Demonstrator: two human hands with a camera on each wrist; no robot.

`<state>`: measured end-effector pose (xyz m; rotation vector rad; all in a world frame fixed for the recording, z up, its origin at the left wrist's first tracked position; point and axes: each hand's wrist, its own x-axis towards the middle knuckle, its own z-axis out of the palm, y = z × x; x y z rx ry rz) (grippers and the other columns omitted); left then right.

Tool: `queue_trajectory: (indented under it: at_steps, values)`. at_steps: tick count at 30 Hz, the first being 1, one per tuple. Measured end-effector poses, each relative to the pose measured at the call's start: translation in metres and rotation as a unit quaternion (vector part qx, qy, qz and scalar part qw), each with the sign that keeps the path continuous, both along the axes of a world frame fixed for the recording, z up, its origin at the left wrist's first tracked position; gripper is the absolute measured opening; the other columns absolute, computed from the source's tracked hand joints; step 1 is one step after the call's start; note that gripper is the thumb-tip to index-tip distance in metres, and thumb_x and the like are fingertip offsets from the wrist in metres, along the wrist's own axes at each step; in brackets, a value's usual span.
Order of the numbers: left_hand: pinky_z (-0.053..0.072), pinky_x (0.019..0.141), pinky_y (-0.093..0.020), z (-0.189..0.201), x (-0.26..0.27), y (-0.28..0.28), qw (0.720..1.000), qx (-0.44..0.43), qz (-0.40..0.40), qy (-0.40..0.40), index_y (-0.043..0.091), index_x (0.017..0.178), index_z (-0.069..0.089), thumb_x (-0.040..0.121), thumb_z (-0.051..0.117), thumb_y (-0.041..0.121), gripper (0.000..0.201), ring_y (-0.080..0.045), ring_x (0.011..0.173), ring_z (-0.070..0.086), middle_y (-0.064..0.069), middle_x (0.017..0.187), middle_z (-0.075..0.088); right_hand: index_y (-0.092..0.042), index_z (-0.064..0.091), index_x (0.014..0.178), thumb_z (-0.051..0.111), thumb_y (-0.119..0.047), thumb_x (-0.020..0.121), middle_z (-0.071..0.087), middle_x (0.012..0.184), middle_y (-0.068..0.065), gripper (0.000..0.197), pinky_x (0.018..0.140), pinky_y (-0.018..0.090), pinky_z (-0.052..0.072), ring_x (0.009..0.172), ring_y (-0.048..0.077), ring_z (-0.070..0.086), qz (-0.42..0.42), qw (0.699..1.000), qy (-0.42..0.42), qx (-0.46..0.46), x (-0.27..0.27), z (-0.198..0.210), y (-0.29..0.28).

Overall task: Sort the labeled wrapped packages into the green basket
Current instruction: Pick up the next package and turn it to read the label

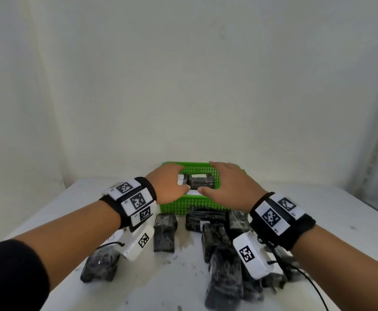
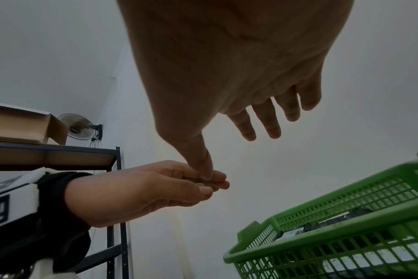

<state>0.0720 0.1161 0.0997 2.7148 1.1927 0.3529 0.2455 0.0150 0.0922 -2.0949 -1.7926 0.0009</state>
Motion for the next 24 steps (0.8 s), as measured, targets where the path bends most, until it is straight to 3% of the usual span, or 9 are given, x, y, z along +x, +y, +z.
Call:
queue_trajectory:
  at_steps: [2, 7, 10, 13, 17, 20, 24]
  values:
    - [0.037, 0.109, -0.032, -0.004, -0.002, -0.024, 1.0, 0.001, -0.025, -0.006, 0.014, 0.142, 0.043, 0.092, 0.057, 0.041, 0.059, -0.023, 0.132, 0.045, -0.007, 0.146, 0.045, -0.022, 0.024, 0.164, 0.06, -0.065, 0.093, 0.033, 0.167, 0.003, 0.091, 0.124, 0.041, 0.027, 0.156, 0.023, 0.024, -0.003, 1.0, -0.011, 0.004, -0.001, -0.006, -0.019]
    - [0.039, 0.109, -0.031, -0.017, -0.005, -0.059, 0.998, 0.004, -0.058, -0.023, 0.02, 0.146, 0.039, 0.09, 0.06, 0.042, 0.064, -0.02, 0.131, 0.047, -0.001, 0.142, 0.047, -0.023, 0.021, 0.165, 0.058, -0.066, 0.093, 0.027, 0.169, 0.001, 0.092, 0.124, 0.038, 0.025, 0.158, 0.021, 0.019, -0.016, 0.999, -0.029, -0.001, 0.0, -0.017, -0.056]
    - [0.034, 0.113, -0.03, -0.029, -0.005, -0.073, 0.998, -0.011, -0.064, -0.01, 0.016, 0.151, 0.031, 0.091, 0.059, 0.044, 0.071, -0.02, 0.139, 0.039, -0.001, 0.152, 0.038, -0.025, 0.019, 0.165, 0.059, -0.066, 0.093, 0.025, 0.17, -0.001, 0.092, 0.125, 0.039, 0.025, 0.159, 0.02, 0.018, -0.025, 0.999, -0.021, -0.014, 0.008, -0.022, -0.078]
    - [0.033, 0.111, -0.027, -0.04, -0.002, -0.087, 0.996, -0.015, -0.089, -0.01, 0.014, 0.15, 0.032, 0.093, 0.058, 0.042, 0.069, -0.019, 0.138, 0.04, -0.003, 0.152, 0.038, -0.026, 0.018, 0.165, 0.06, -0.059, 0.095, 0.023, 0.171, -0.002, 0.089, 0.126, 0.039, 0.024, 0.159, 0.02, 0.017, -0.031, 0.999, -0.007, -0.031, 0.02, -0.03, -0.097]
    - [0.033, 0.116, -0.031, -0.053, 0.01, -0.101, 0.993, -0.02, -0.114, -0.008, 0.012, 0.153, 0.028, 0.093, 0.057, 0.045, 0.074, -0.019, 0.14, 0.037, -0.003, 0.155, 0.035, -0.026, 0.016, 0.166, 0.063, -0.049, 0.094, 0.023, 0.172, -0.002, 0.089, 0.126, 0.039, 0.024, 0.16, 0.02, 0.015, -0.04, 0.997, 0.001, -0.068, 0.035, -0.043, -0.116]
    - [0.037, 0.112, -0.032, -0.061, 0.031, -0.116, 0.988, -0.014, -0.153, -0.016, 0.014, 0.15, 0.034, 0.09, 0.061, 0.045, 0.073, -0.019, 0.134, 0.044, -0.001, 0.146, 0.044, -0.026, 0.018, 0.166, 0.069, -0.038, 0.09, 0.027, 0.169, -0.001, 0.092, 0.122, 0.035, 0.03, 0.155, 0.019, 0.025, -0.038, 0.993, 0.008, -0.107, 0.044, -0.05, -0.128]
    - [0.038, 0.112, -0.035, -0.074, 0.069, -0.136, 0.98, -0.006, -0.194, 0.035, 0.015, 0.151, 0.03, 0.084, 0.062, 0.049, 0.082, -0.021, 0.136, 0.042, -0.002, 0.15, 0.039, -0.023, 0.023, 0.165, 0.081, -0.028, 0.084, 0.039, 0.162, 0.001, 0.1, 0.113, 0.03, 0.04, 0.145, 0.021, 0.042, -0.054, 0.984, 0.017, -0.166, 0.057, -0.061, -0.136]
